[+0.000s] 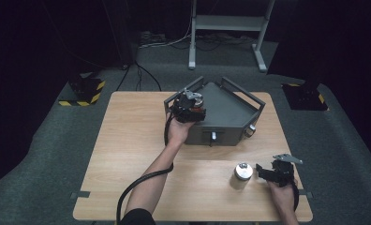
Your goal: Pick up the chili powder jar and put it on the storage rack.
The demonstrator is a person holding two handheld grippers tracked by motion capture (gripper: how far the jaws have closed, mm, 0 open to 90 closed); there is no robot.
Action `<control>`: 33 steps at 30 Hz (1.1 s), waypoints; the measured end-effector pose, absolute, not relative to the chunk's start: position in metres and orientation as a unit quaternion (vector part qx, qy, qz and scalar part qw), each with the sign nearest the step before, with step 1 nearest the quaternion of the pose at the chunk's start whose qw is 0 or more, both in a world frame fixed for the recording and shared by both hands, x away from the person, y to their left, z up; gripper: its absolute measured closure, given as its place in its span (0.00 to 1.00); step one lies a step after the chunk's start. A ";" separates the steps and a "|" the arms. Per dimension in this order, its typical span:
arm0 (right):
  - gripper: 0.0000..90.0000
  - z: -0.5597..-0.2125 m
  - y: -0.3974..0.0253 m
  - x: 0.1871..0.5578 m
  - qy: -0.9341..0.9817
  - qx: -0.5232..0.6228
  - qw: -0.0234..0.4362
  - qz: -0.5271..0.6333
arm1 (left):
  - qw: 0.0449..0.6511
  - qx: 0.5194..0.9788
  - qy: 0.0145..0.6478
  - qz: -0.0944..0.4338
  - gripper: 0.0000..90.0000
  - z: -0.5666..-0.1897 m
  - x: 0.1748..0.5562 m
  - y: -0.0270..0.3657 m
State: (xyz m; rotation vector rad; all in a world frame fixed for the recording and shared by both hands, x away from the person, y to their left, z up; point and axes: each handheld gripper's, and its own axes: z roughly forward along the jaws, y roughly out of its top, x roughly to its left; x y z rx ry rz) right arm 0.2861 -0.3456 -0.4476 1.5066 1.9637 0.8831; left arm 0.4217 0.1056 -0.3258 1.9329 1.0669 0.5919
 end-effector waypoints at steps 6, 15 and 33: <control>0.14 -0.447 -0.345 0.286 0.723 0.555 0.254 0.324 | 0.407 0.774 0.425 0.235 0.27 -0.328 0.424 0.103; 0.14 -0.448 -0.345 0.286 0.724 0.554 0.255 0.324 | 0.413 0.769 0.428 0.234 0.07 -0.332 0.423 0.104; 0.14 -0.447 -0.344 0.286 0.725 0.552 0.257 0.321 | 0.434 0.762 0.426 0.223 0.00 -0.333 0.401 0.132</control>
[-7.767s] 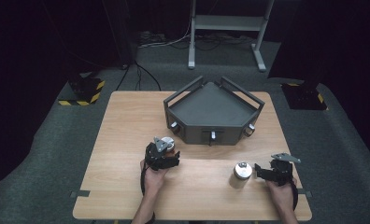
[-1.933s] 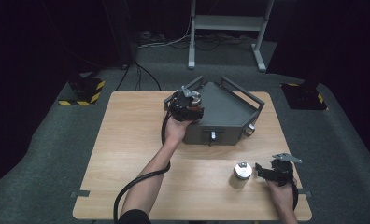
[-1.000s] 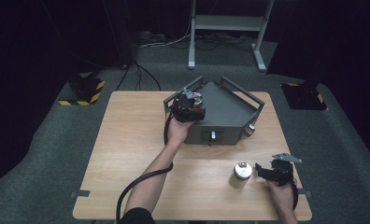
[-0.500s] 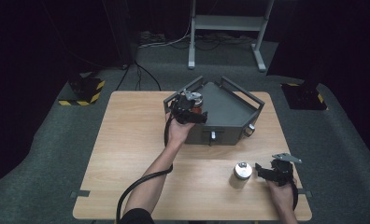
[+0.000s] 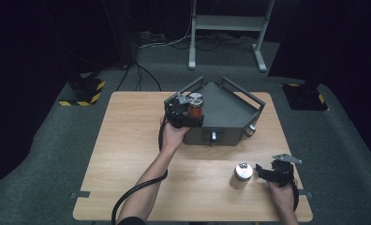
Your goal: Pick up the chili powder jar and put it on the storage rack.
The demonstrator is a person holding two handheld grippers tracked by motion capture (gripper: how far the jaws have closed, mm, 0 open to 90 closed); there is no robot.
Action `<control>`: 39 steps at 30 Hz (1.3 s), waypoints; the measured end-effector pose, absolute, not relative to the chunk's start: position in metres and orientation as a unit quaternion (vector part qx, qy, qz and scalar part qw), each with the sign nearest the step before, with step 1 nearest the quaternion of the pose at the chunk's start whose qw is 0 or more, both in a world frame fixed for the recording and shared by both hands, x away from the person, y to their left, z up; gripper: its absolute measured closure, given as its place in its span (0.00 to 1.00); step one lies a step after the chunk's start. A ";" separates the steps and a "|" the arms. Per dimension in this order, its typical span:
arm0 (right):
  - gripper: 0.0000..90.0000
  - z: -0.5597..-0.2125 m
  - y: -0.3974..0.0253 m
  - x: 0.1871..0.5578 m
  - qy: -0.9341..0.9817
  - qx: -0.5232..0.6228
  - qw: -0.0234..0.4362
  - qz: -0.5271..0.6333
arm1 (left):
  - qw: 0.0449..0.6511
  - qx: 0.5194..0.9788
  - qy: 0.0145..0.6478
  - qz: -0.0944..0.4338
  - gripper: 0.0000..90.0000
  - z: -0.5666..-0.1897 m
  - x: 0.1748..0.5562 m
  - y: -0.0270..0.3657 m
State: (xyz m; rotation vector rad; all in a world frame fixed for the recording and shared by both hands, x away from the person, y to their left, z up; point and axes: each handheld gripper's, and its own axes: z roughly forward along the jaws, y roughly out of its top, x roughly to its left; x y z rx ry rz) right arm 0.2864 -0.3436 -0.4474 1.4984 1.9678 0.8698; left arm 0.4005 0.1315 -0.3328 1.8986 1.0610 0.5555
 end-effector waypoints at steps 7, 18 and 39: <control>0.14 -0.447 -0.343 0.286 0.726 0.552 0.258 0.320 | 0.439 0.762 0.423 0.218 0.00 -0.336 0.388 0.143; 0.14 -0.447 -0.343 0.286 0.726 0.552 0.257 0.320 | 0.441 0.761 0.425 0.214 0.00 -0.345 0.362 0.160; 0.14 -0.447 -0.343 0.286 0.725 0.552 0.257 0.320 | 0.435 0.766 0.434 0.191 0.01 -0.370 0.334 0.174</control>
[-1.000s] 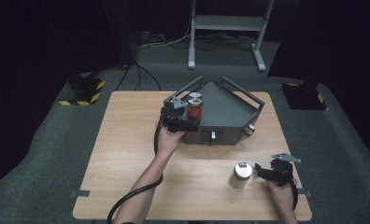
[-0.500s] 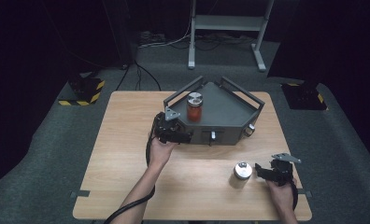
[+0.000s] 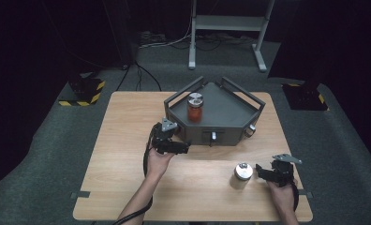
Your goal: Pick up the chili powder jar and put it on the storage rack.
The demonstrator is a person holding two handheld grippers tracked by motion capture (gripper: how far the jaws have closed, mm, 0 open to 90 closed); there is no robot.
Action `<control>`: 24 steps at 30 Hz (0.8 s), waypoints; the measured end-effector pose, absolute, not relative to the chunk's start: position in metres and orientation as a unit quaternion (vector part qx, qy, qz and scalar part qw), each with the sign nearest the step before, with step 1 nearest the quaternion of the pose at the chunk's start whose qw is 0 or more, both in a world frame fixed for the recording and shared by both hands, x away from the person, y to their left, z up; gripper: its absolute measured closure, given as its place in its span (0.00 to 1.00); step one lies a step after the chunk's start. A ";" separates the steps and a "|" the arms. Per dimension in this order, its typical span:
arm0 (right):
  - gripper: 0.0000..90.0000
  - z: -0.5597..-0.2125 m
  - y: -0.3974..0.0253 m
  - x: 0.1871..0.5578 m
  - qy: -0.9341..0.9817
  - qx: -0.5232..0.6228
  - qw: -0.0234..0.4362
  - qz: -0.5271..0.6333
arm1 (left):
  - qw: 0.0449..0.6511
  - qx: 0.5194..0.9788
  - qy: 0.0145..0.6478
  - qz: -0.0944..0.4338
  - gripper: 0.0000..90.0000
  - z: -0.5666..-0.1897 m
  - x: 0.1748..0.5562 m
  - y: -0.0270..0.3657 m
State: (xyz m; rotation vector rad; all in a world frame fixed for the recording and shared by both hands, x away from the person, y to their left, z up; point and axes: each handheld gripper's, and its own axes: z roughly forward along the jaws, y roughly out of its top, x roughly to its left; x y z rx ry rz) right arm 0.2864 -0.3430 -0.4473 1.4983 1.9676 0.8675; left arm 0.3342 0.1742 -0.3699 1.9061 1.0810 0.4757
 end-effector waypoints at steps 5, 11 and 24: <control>0.14 -0.447 -0.343 0.286 0.725 0.552 0.257 0.320 | 0.433 0.765 0.441 0.182 0.01 -0.377 0.332 0.177; 0.14 -0.447 -0.343 0.286 0.725 0.552 0.257 0.320 | 0.430 0.766 0.446 0.174 0.01 -0.385 0.329 0.179; 0.14 -0.447 -0.343 0.286 0.725 0.553 0.257 0.320 | 0.413 0.771 0.454 0.170 0.01 -0.401 0.323 0.176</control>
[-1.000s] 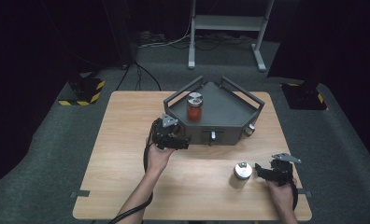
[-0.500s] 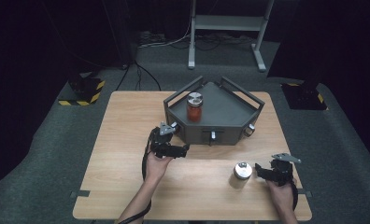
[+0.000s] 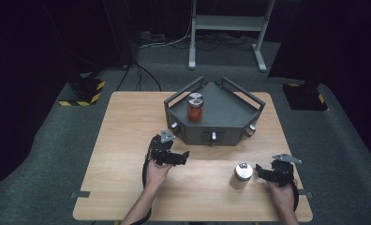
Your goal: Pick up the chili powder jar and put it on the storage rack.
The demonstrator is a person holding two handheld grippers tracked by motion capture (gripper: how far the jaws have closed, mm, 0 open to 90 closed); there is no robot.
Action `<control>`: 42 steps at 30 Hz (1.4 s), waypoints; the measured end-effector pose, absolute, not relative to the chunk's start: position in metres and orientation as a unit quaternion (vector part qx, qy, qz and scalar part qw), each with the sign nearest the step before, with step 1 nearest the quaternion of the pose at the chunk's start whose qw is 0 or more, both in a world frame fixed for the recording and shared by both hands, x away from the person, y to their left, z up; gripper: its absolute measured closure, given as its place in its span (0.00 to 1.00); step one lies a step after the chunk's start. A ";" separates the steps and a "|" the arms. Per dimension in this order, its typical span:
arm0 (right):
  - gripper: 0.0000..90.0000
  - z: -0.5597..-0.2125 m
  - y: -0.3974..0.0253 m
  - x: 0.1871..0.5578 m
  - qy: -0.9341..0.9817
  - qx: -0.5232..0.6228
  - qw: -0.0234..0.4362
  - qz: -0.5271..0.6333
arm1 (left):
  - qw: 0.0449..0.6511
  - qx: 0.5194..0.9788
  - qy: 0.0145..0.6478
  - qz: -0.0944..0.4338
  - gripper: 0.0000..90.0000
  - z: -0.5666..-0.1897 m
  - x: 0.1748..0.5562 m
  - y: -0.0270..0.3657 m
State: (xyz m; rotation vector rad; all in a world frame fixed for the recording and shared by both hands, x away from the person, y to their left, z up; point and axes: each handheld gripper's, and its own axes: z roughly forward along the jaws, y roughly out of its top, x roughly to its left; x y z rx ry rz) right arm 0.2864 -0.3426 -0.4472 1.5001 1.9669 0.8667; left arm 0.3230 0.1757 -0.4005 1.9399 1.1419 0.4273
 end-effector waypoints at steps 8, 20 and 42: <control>0.14 -0.447 -0.343 0.286 0.725 0.553 0.257 0.320 | 0.396 0.777 0.458 0.170 0.01 -0.412 0.319 0.172; 0.14 -0.447 -0.343 0.286 0.725 0.553 0.257 0.320 | 0.370 0.790 0.458 0.173 0.01 -0.425 0.314 0.162; 0.14 -0.447 -0.343 0.286 0.725 0.553 0.257 0.320 | 0.356 0.794 0.460 0.180 0.01 -0.445 0.310 0.150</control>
